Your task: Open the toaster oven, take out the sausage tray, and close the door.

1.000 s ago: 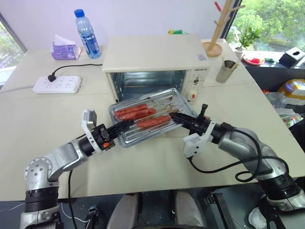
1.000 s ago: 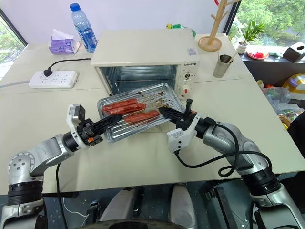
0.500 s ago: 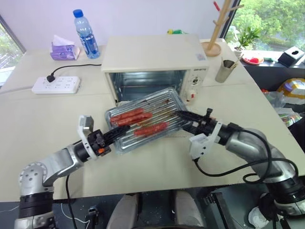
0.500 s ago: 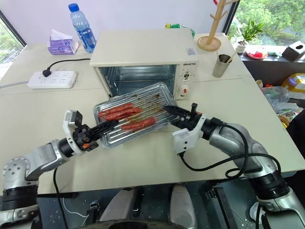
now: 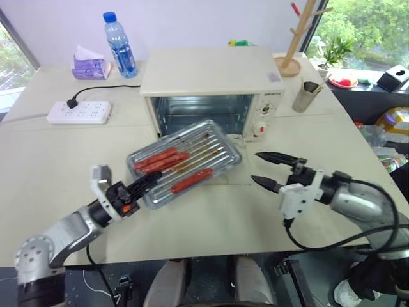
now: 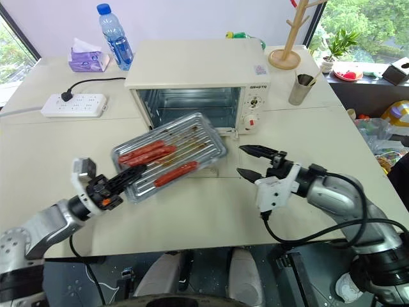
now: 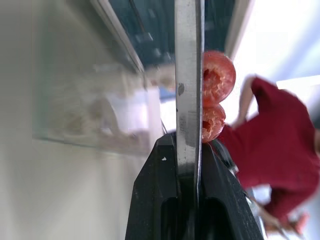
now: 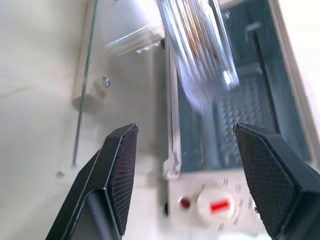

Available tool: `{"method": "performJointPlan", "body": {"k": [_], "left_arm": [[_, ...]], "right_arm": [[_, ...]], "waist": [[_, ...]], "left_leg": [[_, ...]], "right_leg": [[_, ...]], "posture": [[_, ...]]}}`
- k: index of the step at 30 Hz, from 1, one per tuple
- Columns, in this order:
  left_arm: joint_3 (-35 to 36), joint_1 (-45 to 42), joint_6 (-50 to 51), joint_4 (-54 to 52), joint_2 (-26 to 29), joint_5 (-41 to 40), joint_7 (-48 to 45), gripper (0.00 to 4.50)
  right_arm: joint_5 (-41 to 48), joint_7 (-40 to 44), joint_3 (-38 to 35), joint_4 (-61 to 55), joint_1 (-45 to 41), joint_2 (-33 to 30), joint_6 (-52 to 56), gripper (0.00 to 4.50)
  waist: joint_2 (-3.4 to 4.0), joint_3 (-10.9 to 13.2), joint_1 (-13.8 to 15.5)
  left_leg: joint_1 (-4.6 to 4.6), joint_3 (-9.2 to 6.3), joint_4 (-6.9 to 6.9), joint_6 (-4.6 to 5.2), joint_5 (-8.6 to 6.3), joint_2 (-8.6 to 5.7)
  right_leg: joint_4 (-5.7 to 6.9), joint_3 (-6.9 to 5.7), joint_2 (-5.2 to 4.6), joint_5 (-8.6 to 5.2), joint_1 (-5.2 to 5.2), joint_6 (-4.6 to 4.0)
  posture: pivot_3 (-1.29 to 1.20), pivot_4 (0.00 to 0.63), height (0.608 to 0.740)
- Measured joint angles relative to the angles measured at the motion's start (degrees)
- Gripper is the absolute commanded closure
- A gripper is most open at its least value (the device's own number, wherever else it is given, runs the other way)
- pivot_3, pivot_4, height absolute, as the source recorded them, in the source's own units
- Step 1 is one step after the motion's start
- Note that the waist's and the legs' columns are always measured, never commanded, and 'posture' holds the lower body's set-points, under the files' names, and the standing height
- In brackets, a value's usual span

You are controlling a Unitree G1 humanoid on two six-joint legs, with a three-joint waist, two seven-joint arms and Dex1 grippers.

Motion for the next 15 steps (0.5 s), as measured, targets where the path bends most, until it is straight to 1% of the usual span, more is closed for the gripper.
{"method": "performJointPlan", "body": {"k": [4, 9, 13, 15], "left_arm": [[4.45, 6.28, -3.05, -4.99, -1.6, -0.01, 0.25, 4.5], [9.06, 13.44, -8.84, -10.22, -5.23, -0.01, 1.31, 4.5], [12.27, 17.28, -12.4, -13.45, -7.67, -0.01, 1.48, 4.5], [14.04, 18.2, -15.93, -14.72, -9.71, -0.01, 2.41, 4.5]], "right_arm": [[6.18, 1.73, -1.49, 3.85, -0.03, 1.44, 6.38, 1.39], [14.33, 3.67, -1.38, 10.02, -3.36, 7.03, 19.73, 1.39], [16.17, 4.31, -1.37, 15.81, -7.05, 9.72, 24.66, 1.39], [16.58, 5.27, -1.12, 18.1, -8.22, 11.0, 26.69, 1.39]], "waist": [[-0.01, 0.0, 0.07], [0.01, 0.01, 0.13], [0.01, 0.0, 0.13], [0.01, 0.0, 0.17]], "left_leg": [[-0.01, 0.02, 0.0, 0.05, -0.04, 0.05], [-0.04, 0.04, -0.01, 0.08, -0.07, 0.1], [-0.05, 0.11, -0.01, 0.1, -0.08, 0.11], [-0.07, 0.12, -0.01, 0.1, -0.09, 0.12]], "right_leg": [[-0.25, 0.0, -0.01, 0.06, 0.11, -0.08], [-0.33, -0.01, -0.01, 0.07, 0.11, -0.09], [-0.42, -0.01, -0.02, 0.08, 0.12, -0.1], [-0.44, -0.01, -0.02, 0.08, 0.12, -0.1]], "posture": [[0.0, 0.15, 0.739], [0.0, 0.15, 0.739], [0.0, 0.15, 0.739], [0.0, 0.15, 0.739]]}}
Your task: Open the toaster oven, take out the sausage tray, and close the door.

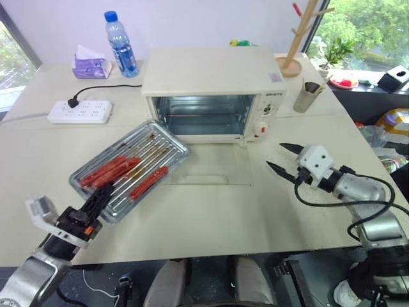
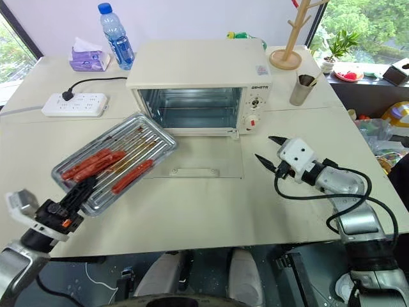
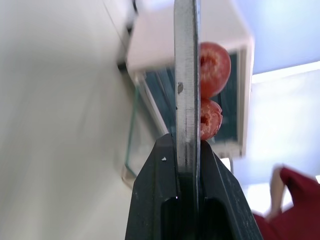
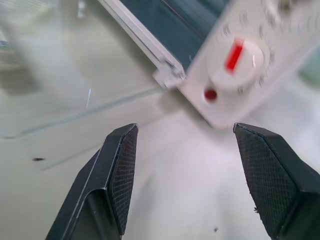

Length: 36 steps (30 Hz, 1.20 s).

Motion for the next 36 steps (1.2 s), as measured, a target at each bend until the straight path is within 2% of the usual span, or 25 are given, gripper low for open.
{"method": "performJointPlan", "body": {"k": [8, 18, 32, 36], "left_arm": [[-0.3, 5.12, -5.04, -5.09, -2.15, -0.01, 0.46, 4.5], [0.44, 3.56, -10.84, -5.3, -5.37, -0.03, 2.68, 4.5], [5.74, 3.09, -9.07, 4.47, -5.7, -0.05, 0.06, 4.5], [6.14, 3.69, -7.73, 5.79, -5.01, -0.05, -0.45, 4.5]], "right_arm": [[-0.02, 3.29, 2.5, 2.03, -0.99, 2.19, 2.51, 1.39], [-1.13, 5.88, 4.93, 5.4, -3.09, 3.3, 4.06, 1.39], [-0.41, 7.35, 8.17, 2.34, -5.26, 9.61, 11.37, 1.39], [4.72, 7.78, 6.87, -2.47, -7.41, 9.94, 18.0, 1.39]], "waist": [[0.0, 0.0, -0.02], [-0.01, 0.0, 0.01], [-0.05, -0.02, -0.06], [-0.04, 0.01, -0.05]], "left_leg": [[-0.03, 0.2, 0.02, 0.15, -0.11, -0.01], [-0.02, 0.28, 0.03, 0.18, -0.13, -0.01], [-0.01, 0.31, 0.02, 0.16, -0.21, 0.04], [-0.05, 0.29, 0.04, 0.15, -0.22, 0.05]], "right_leg": [[-0.12, 0.01, 0.02, 0.0, -0.01, 0.01], [-0.14, 0.01, 0.02, 0.01, -0.01, 0.01], [-0.14, 0.01, 0.06, 0.0, -0.05, 0.02], [-0.14, 0.01, 0.05, 0.0, -0.09, 0.02]], "posture": [[0.0, 0.15, 0.739], [0.0, 0.15, 0.739], [0.0, 0.15, 0.739], [0.0, 0.15, 0.739]]}}
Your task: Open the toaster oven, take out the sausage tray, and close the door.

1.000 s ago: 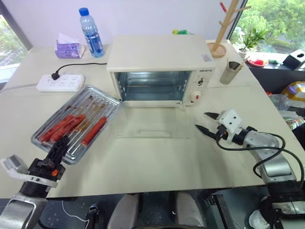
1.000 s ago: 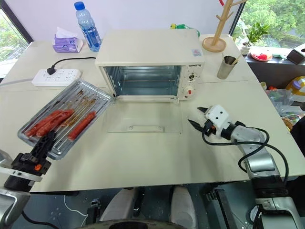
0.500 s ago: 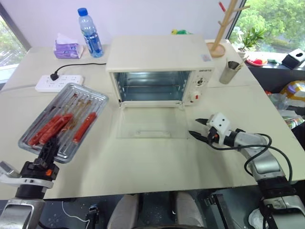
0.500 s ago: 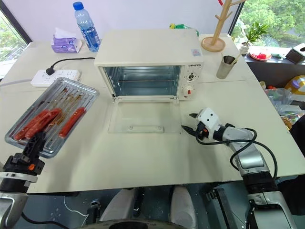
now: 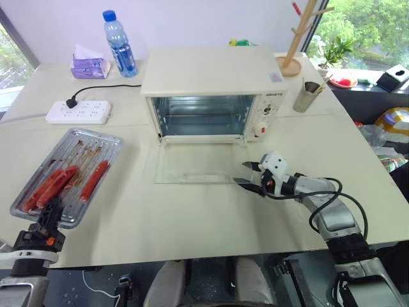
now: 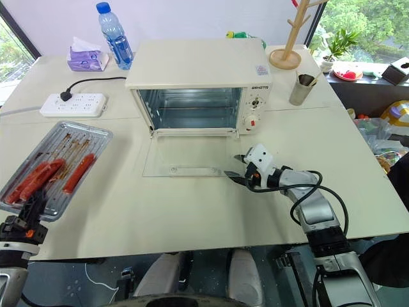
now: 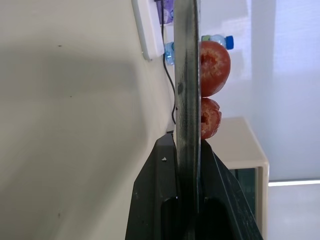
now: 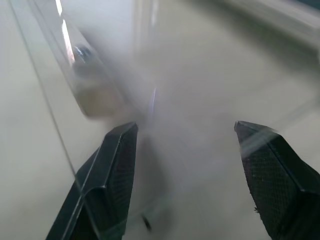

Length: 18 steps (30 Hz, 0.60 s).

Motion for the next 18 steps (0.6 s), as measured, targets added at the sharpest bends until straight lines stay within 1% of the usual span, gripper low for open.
{"method": "performJointPlan", "body": {"k": [3, 5, 7, 10, 12, 15, 18], "left_arm": [[0.35, -0.34, 0.96, 0.42, 1.18, 0.0, -0.09, 4.5], [0.33, -0.36, 1.41, 0.42, 1.48, 0.0, -0.04, 4.5], [0.0, -0.37, 2.19, 0.33, 2.11, 0.0, 0.31, 4.5], [-1.53, -0.01, 3.62, -0.1, 3.43, 0.01, 0.65, 4.5], [-2.27, 0.09, 4.83, -0.68, 4.23, 0.0, 0.64, 4.5], [-3.51, 1.62, 7.31, -1.52, 6.92, 0.0, 0.14, 4.5], [-4.15, 3.64, 10.33, -1.15, 10.23, 0.01, -1.12, 4.5]], "right_arm": [[6.22, -1.03, -5.1, -4.88, -4.41, -0.25, 5.63, 1.39], [8.02, -1.38, -7.0, -7.56, -5.13, -0.94, 7.29, 1.39], [8.89, -0.42, -7.23, -11.24, -2.43, -2.81, 8.45, 1.39], [9.46, 1.4, -6.28, -13.64, 2.45, -4.19, 9.07, 1.39], [9.75, 2.33, -6.02, -14.74, 3.82, -5.21, 9.23, 1.39], [10.67, 4.41, -6.68, -16.44, 4.88, -7.76, 9.19, 1.39], [12.16, 6.41, -7.5, -17.08, 5.97, -10.13, 9.74, 0.47]], "waist": [[-0.02, 0.0, 0.0], [-0.09, -0.05, 0.03], [-0.19, -0.11, 0.37], [-0.18, -0.1, 0.18], [-0.12, -0.07, -0.07], [-0.13, -0.07, -0.27], [-0.13, -0.07, -0.09]], "left_leg": [[-0.01, -0.01, -0.01, -0.03, -0.04, 0.01], [0.0, -0.02, -0.01, -0.03, -0.13, 0.03], [-0.04, -0.11, -0.02, 0.0, -0.22, 0.02], [-0.05, 0.0, -0.01, 0.02, -0.3, -0.01], [-0.04, 0.13, 0.05, 0.01, -0.31, 0.01], [0.02, 0.23, 0.06, -0.03, -0.33, 0.11], [0.02, 0.25, 0.06, -0.19, -0.43, 0.19]], "right_leg": [[-0.02, 0.0, -0.02, 0.0, -0.01, 0.01], [-0.05, 0.0, -0.03, -0.01, -0.01, 0.02], [-0.07, -0.02, -0.02, -0.1, 0.0, 0.12], [-0.08, 0.01, -0.02, -0.11, -0.06, 0.14], [-0.07, 0.08, -0.03, -0.09, -0.08, 0.14], [-0.07, 0.09, -0.06, -0.08, -0.07, 0.13], [-0.07, 0.07, -0.05, -0.09, -0.07, 0.12]], "posture": [[0.0, 0.15, 0.739], [0.0, 0.15, 0.739], [0.0, 0.15, 0.739], [0.0, 0.15, 0.739], [0.0, 0.15, 0.739], [0.0, 0.15, 0.739], [0.0, 0.15, 0.739]]}}
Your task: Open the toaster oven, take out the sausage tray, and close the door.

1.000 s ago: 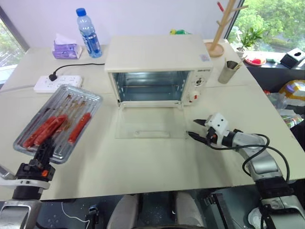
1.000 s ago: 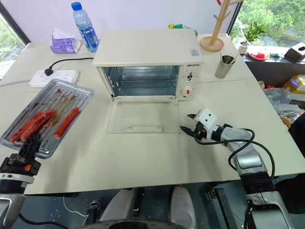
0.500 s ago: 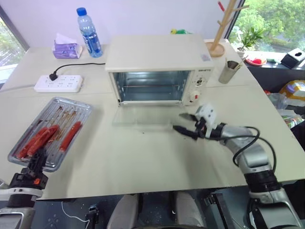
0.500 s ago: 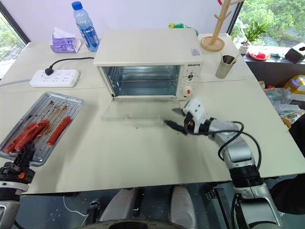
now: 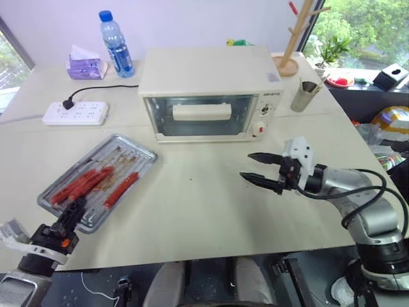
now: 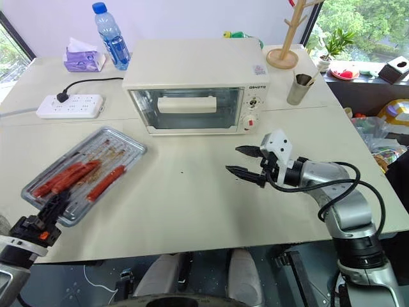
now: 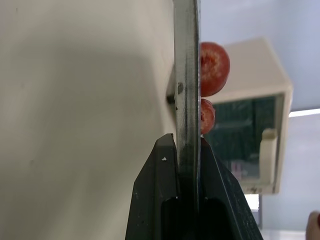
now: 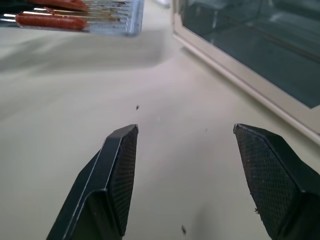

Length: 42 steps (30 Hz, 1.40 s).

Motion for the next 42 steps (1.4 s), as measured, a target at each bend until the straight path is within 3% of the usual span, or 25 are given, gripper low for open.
{"method": "performJointPlan", "body": {"k": [1, 6, 11, 17, 28, 40, 42], "left_arm": [[-0.2, 0.62, 1.53, 0.47, 2.68, 0.01, -0.64, 4.5], [-1.51, -1.24, 6.46, 5.78, 10.63, 0.03, -4.3, 4.5], [-9.02, -7.43, 11.35, 9.28, 16.49, 0.05, -7.83, 4.5], [-18.26, -17.46, 14.76, 15.05, 18.9, 0.77, -11.32, 4.5], [-32.43, -37.92, 23.37, 29.64, 17.39, 14.31, -22.09, 4.5], [-37.61, -53.3, 27.02, 40.21, 12.58, 34.67, -35.21, 4.5], [-37.62, -54.39, 27.07, 41.09, 11.91, 37.14, -36.61, 3.71]], "right_arm": [[1.12, 0.92, -0.2, -0.35, 0.56, -1.37, 1.43, 0.05], [3.23, 3.61, -1.91, -1.62, 5.26, -5.88, 3.8, 0.05], [4.98, 4.07, -4.85, -3.38, 7.98, -7.23, 4.03, 0.05], [7.12, 4.73, -9.35, -6.99, 12.56, -10.2, 5.17, 0.05], [9.53, 1.89, -18.82, -13.65, 21.25, -10.97, 8.32, 0.05], [10.77, -3.61, -21.11, -18.69, 26.29, -8.76, 8.76, 0.05], [10.83, -4.41, -21.1, -18.85, 26.36, -8.56, 8.75, 0.0]], "waist": [[0.0, 0.0, 0.06], [0.05, 0.03, 0.22], [0.09, 0.05, 0.11], [0.14, 0.06, 0.17], [0.15, 0.07, 0.23], [0.23, 0.01, 0.52], [0.28, -0.02, 0.67]], "left_leg": [[-0.01, 0.0, -0.01, 0.0, 0.0, 0.04], [-0.05, 0.03, -0.04, 0.01, -0.01, 0.03], [-0.06, 0.08, 0.0, -0.01, -0.02, 0.04], [-0.06, 0.06, -0.09, 0.08, 0.03, 0.05], [-0.06, 0.08, -0.03, 0.11, 0.04, -0.03], [0.02, 0.09, 0.06, 0.12, 0.05, -0.09], [0.05, 0.09, 0.08, 0.12, 0.05, -0.09]], "right_leg": [[0.0, -0.02, 0.02, 0.0, -0.02, -0.01], [-0.02, -0.03, -0.02, 0.0, -0.05, -0.01], [-0.02, -0.02, -0.04, 0.01, -0.04, -0.02], [0.0, -0.03, -0.02, 0.01, -0.1, -0.02], [0.01, -0.03, 0.01, 0.02, -0.06, -0.01], [0.06, -0.05, -0.02, 0.05, 0.08, 0.05], [0.06, -0.05, -0.02, 0.07, 0.13, 0.08]], "posture": [[0.0, 0.15, 0.739], [0.0, 0.15, 0.739], [0.0, 0.15, 0.739], [0.0, 0.15, 0.739], [0.0, 0.15, 0.739], [0.0, 0.15, 0.739], [0.0, 0.15, 0.739]]}}
